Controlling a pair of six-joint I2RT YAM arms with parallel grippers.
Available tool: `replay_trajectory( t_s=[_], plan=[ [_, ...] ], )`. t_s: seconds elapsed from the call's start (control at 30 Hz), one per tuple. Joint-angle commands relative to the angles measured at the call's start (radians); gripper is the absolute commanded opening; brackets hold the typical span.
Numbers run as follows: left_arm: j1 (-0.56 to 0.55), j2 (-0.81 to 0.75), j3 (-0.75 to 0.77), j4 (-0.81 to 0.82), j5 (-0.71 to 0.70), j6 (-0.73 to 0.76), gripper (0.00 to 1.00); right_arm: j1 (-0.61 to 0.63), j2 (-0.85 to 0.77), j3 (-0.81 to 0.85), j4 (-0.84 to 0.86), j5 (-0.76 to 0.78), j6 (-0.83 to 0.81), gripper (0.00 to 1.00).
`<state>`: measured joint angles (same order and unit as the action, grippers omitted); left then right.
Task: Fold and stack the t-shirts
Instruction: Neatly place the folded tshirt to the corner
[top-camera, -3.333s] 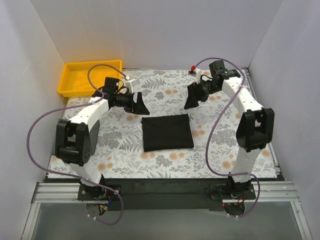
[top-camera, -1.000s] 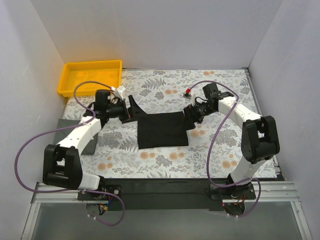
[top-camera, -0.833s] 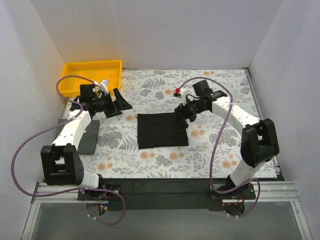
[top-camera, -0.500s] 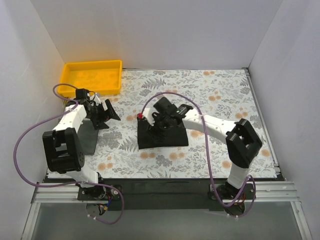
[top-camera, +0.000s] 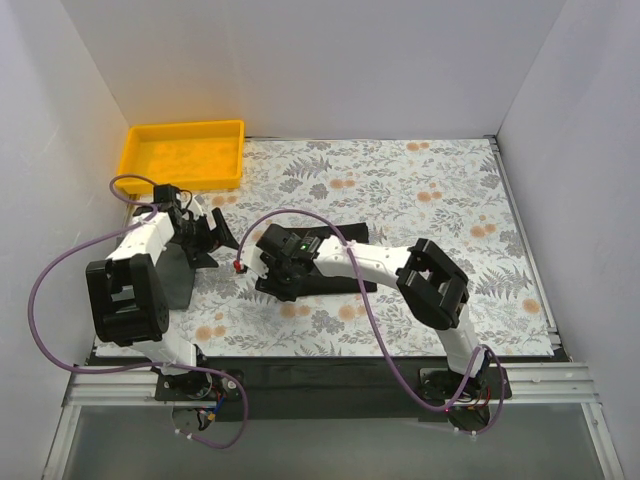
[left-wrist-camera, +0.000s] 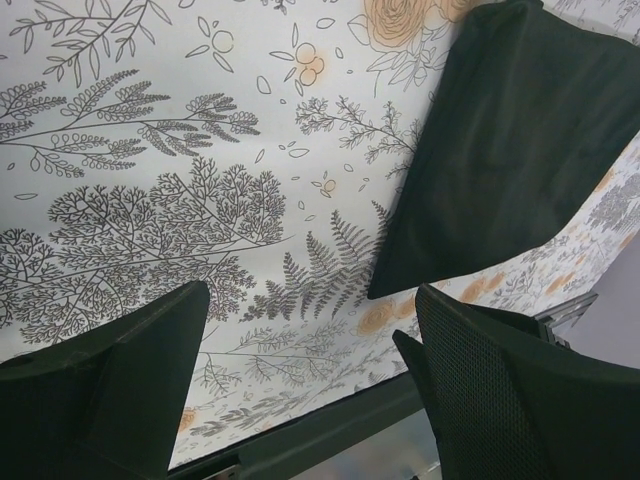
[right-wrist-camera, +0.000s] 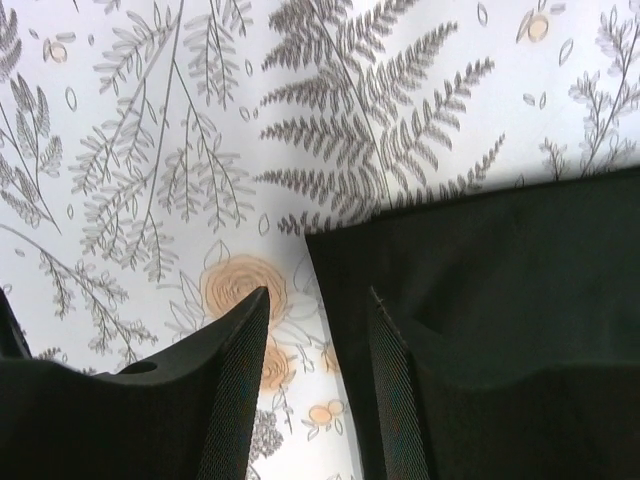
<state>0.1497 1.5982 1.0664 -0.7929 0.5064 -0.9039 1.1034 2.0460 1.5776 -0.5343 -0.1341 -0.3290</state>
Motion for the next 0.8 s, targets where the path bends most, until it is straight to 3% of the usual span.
replay_trajectory(
  t_s=[0.0,0.43,0.5,0.53,0.6,0.77],
  plan=[
    [0.022,-0.023,-0.017,-0.005,0.029,0.014,0.83,0.029,0.029,0.061,0.016,0.013,-0.005,0.50],
    [0.051,-0.055,-0.032,-0.017,0.090,0.053,0.83,0.049,0.118,0.070,0.049,0.119,-0.016,0.46],
    [0.051,-0.061,-0.037,-0.008,0.093,0.056,0.83,0.050,0.118,0.047,0.057,0.114,-0.016,0.35],
    [0.051,-0.061,-0.037,-0.006,0.098,0.057,0.83,0.050,0.121,0.044,0.057,0.107,-0.013,0.17],
    [0.050,-0.060,-0.039,0.000,0.110,0.059,0.83,0.050,0.123,0.036,0.056,0.097,-0.008,0.01],
    [0.051,-0.060,-0.040,0.017,0.132,0.054,0.82,0.049,0.106,0.044,0.056,0.059,-0.007,0.01]
  ],
)
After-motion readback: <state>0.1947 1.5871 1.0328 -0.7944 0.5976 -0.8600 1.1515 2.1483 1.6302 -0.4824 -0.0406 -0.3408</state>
